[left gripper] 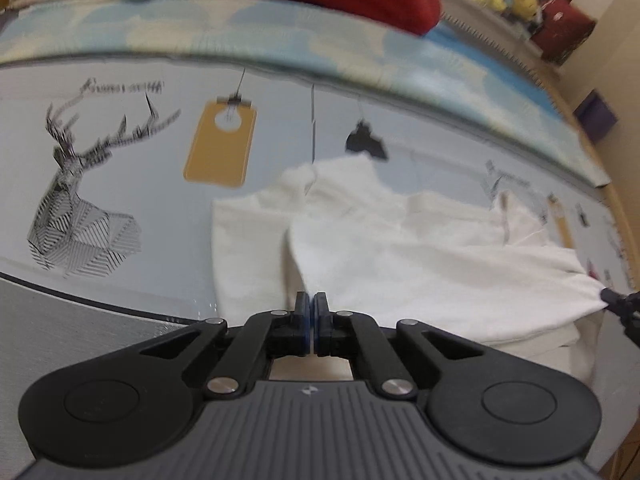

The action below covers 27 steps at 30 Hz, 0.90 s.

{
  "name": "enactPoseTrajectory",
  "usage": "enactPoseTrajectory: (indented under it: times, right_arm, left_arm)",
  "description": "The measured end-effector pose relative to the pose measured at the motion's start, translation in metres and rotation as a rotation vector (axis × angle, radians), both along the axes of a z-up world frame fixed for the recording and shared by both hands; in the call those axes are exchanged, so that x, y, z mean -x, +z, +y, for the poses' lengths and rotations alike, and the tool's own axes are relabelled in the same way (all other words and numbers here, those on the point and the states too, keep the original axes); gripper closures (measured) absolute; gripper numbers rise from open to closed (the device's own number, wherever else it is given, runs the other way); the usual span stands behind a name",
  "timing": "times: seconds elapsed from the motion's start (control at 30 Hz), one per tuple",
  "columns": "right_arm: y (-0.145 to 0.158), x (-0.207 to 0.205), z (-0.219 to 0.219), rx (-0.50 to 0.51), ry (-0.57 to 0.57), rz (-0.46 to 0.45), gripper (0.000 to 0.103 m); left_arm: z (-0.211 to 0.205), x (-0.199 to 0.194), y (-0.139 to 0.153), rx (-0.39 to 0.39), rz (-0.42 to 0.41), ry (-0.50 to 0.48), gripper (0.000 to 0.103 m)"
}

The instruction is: Fold small clothes

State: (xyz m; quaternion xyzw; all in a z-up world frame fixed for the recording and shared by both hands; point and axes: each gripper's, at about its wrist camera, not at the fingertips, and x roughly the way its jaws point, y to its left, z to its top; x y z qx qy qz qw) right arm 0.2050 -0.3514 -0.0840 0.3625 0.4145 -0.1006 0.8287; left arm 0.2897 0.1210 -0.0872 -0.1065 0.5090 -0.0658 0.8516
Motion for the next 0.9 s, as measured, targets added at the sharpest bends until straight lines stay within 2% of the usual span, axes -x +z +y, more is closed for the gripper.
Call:
enactPoseTrajectory:
  times: [0.07, 0.1, 0.13, 0.2, 0.27, 0.3, 0.37, 0.47, 0.6, 0.67, 0.73, 0.77, 0.83, 0.9]
  right_arm:
    - [0.008, 0.006, 0.0, 0.002, 0.021, -0.021, 0.099]
    - [0.007, 0.007, 0.003, 0.027, 0.051, 0.006, 0.099]
    - [0.001, 0.006, 0.005, 0.051, 0.083, 0.064, 0.099]
    - [-0.03, 0.008, 0.008, 0.052, 0.138, 0.238, 0.098]
    - [-0.049, 0.015, 0.006, 0.053, 0.132, 0.338, 0.094]
    - [-0.049, 0.016, 0.005, 0.055, 0.137, 0.34, 0.089]
    - [-0.036, 0.017, 0.004, 0.09, 0.145, 0.309, 0.088]
    - [-0.012, 0.019, 0.003, 0.168, 0.137, 0.252, 0.083]
    - [0.004, 0.013, -0.001, 0.211, 0.116, 0.155, 0.082]
    - [0.003, 0.001, -0.004, 0.21, 0.115, 0.105, 0.079]
    - [-0.001, -0.013, -0.006, 0.224, 0.127, 0.062, 0.074]
    - [-0.003, -0.018, -0.004, 0.237, 0.13, 0.052, 0.073]
    - [-0.009, -0.032, -0.006, 0.241, 0.141, 0.037, 0.063]
    - [-0.02, -0.046, -0.006, 0.214, 0.16, 0.042, 0.062]
  left_arm:
    - [0.007, 0.007, 0.005, -0.005, 0.001, 0.002, 0.102]
    - [0.01, 0.009, 0.001, -0.019, 0.031, 0.002, 0.102]
    - [0.012, 0.009, -0.008, -0.039, 0.074, -0.002, 0.102]
    - [0.012, 0.009, -0.031, -0.104, 0.184, -0.021, 0.102]
    - [0.012, 0.01, -0.036, -0.133, 0.217, -0.042, 0.101]
    - [0.014, 0.009, -0.031, -0.133, 0.197, -0.034, 0.099]
    - [0.018, 0.008, -0.016, -0.122, 0.122, -0.001, 0.096]
    - [0.024, 0.002, -0.005, -0.055, 0.053, 0.042, 0.095]
    - [0.019, -0.013, -0.016, -0.036, 0.051, 0.087, 0.094]
    - [0.016, -0.018, -0.019, -0.019, 0.04, 0.096, 0.086]
    - [0.015, -0.023, -0.028, 0.001, 0.034, 0.108, 0.063]
    - [0.013, -0.025, -0.032, -0.009, 0.053, 0.113, 0.063]
    - [0.009, -0.03, -0.038, -0.011, 0.058, 0.107, 0.063]
    - [0.007, -0.032, -0.043, -0.021, 0.06, 0.096, 0.063]
